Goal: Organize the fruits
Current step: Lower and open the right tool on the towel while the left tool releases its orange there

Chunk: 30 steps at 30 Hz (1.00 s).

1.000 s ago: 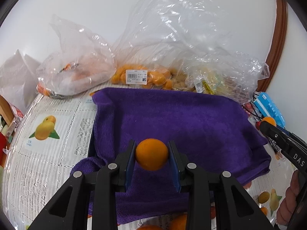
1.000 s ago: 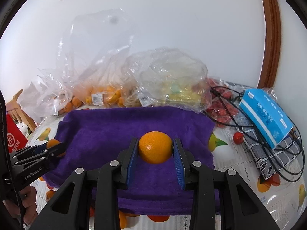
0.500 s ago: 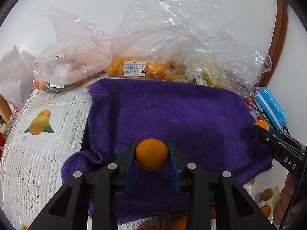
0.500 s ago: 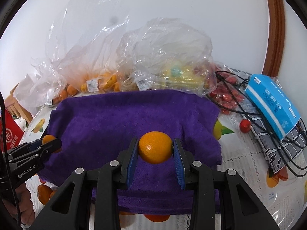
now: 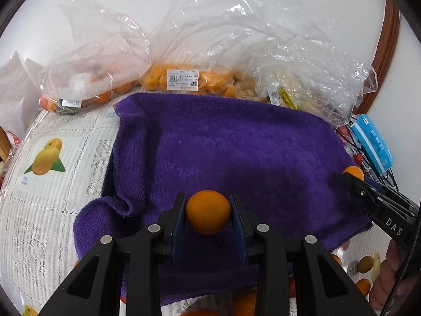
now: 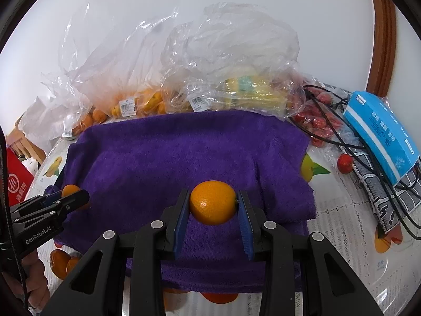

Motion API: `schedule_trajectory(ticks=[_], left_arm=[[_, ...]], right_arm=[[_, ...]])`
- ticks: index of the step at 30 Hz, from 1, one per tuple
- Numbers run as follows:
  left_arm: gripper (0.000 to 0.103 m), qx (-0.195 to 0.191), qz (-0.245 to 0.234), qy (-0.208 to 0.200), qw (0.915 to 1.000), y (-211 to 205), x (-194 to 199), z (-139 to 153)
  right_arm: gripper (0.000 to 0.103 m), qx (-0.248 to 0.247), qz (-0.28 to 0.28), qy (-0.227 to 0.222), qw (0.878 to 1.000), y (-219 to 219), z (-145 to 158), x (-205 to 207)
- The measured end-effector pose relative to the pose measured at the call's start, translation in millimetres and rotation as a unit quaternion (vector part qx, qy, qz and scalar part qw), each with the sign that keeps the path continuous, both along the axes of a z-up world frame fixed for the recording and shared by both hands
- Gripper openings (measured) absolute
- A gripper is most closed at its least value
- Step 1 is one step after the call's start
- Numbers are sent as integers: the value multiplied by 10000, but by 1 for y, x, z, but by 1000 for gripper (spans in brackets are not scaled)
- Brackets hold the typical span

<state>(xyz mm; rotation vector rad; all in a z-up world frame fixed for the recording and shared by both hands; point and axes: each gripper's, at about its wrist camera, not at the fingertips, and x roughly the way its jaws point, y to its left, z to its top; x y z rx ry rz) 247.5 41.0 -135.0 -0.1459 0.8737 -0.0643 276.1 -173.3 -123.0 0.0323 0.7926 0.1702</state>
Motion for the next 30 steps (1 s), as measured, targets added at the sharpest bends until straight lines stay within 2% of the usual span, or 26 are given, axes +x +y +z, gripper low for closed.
schedule_trajectory(ticks=[22,30], left_arm=[[31,108,-51,17,9999,-4,0,-1],[31,100,-79,18,9999,-4,0,-1]], right_arm=[[36,-44,41,219,9997,4,-8,5],[34,-125,55,167,9998,5,-6,3]])
